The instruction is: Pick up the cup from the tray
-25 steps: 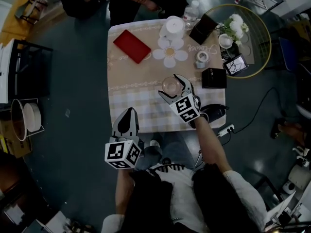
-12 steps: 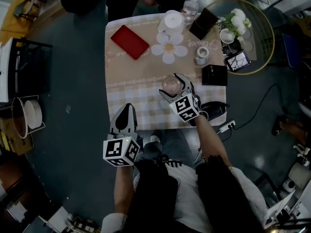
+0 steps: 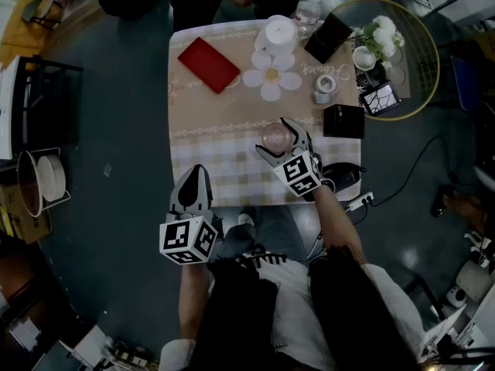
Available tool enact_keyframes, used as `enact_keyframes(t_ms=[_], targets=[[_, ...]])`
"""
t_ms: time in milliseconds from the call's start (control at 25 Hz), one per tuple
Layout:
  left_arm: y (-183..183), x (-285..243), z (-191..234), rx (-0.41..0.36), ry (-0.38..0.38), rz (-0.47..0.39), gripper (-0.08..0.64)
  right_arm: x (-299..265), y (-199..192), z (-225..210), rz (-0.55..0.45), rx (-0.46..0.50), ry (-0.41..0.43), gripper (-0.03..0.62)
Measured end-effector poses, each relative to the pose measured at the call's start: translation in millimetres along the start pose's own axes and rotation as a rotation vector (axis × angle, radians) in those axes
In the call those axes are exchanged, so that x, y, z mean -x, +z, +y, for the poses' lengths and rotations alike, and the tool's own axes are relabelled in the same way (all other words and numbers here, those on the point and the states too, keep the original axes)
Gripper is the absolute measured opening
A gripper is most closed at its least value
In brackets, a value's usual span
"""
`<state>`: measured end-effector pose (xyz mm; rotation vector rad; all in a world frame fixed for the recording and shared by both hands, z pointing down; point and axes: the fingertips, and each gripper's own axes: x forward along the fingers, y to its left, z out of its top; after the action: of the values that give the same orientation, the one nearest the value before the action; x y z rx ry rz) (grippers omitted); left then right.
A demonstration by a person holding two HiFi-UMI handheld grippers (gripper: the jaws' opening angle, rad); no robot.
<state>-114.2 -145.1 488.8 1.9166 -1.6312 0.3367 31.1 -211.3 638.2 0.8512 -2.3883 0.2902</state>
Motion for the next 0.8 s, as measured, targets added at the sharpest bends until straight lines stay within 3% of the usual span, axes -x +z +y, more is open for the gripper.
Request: enact_keyframes(t_ms=[320, 520, 800], targets=[[4, 3, 3, -0.045, 0.001, 0.004, 0.008, 20, 27, -4, -0.088, -0.025, -0.024, 0.405], [9, 6, 0, -0.037, -0.015, -0.011, 0.008, 39, 53, 5, -0.115, 0.007, 0.010, 0.405], [17, 7, -9, -0.028, -0.057, -0.040, 0.008, 68, 87, -4, -0.177, -0.025, -0.051, 0.405]])
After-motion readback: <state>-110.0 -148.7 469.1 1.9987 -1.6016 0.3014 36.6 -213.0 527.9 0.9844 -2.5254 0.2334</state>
